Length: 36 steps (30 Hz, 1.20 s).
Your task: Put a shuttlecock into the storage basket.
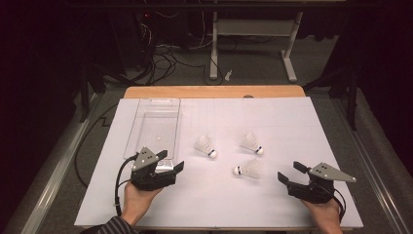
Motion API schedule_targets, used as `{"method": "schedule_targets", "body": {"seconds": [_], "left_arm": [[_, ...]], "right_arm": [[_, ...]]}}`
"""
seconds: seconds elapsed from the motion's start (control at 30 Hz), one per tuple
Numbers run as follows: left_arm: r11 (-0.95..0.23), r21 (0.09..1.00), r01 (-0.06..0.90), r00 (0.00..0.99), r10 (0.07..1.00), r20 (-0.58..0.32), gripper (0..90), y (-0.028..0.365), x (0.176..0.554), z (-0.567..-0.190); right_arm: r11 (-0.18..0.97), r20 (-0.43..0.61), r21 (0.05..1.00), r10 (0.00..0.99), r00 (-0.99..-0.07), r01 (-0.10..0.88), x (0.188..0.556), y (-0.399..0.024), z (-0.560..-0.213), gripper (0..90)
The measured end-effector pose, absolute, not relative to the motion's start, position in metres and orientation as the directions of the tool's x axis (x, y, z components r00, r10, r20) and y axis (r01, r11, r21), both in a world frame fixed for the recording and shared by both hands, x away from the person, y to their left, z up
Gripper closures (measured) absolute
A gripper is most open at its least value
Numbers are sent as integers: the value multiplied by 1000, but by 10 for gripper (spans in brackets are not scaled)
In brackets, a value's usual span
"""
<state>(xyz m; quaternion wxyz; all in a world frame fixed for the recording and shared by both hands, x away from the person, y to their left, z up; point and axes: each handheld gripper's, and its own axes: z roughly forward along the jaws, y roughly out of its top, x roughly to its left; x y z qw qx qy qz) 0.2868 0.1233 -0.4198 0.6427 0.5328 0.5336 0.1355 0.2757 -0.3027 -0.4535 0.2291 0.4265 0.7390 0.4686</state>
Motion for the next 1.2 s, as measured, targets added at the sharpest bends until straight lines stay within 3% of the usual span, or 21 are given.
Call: {"method": "schedule_targets", "body": {"seconds": [1.2], "left_arm": [[410,821,396,382,740,-554,355,97,319,-413]], "right_arm": [[196,67,890,837,-543,412,276,-303,-453,268]]}}
